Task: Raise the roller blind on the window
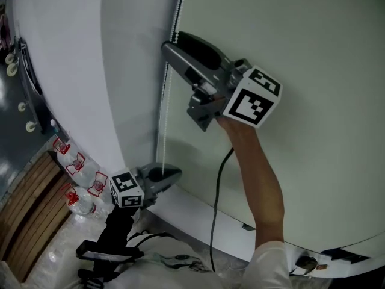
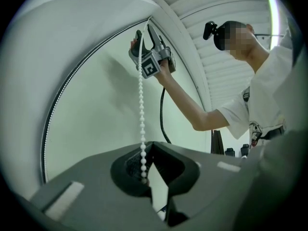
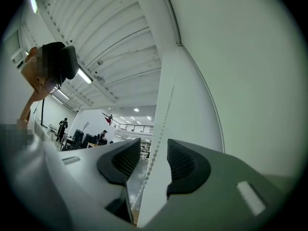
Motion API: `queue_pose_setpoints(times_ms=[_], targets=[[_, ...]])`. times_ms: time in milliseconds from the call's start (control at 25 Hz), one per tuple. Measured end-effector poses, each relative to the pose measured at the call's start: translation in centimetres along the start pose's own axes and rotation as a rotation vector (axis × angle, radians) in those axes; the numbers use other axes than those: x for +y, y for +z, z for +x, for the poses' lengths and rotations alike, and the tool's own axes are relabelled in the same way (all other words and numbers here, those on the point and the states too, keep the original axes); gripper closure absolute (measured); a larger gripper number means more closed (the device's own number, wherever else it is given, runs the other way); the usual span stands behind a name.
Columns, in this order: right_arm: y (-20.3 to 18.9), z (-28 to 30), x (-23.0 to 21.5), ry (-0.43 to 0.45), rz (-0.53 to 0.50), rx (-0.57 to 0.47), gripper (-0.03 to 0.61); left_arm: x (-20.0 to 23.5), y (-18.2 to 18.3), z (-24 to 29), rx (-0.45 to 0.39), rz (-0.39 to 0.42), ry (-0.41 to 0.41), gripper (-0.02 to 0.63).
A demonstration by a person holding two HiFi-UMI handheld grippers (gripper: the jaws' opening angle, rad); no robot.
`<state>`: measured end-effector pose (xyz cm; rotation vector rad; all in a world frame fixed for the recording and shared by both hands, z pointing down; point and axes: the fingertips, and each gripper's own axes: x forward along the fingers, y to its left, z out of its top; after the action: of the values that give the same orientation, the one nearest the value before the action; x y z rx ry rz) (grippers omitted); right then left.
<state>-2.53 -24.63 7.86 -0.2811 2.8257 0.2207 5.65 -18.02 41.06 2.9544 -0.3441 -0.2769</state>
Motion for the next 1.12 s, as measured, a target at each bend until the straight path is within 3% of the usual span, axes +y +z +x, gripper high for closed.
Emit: queue_pose_setpoints(times_ms=[240,440,800,1120], targets=[[2.7,0.9,-0.1,-0.007,-0.011,-0.03,0.558,-0.1,0.0,0.1,-0.001,-0.004,-0.001,0.615],[2.3,0.3,0.5,0.001,0.055,-0.041,0.563,-0.4,-0.7,0.2,0.004,-0.008,-0.009,0.615],[1.5,-0.6,1.1,-0.006,0.069,-0.052,0.565,-0.4,-1.1,0.0,0.009,-0.016,-0.012,0.615],[-1.6,-1.7,1.2,-0.016,0.083,0.009,0.565,-0.2,-0.2,0.4,0.009,-0.018,-0.006,0.615]])
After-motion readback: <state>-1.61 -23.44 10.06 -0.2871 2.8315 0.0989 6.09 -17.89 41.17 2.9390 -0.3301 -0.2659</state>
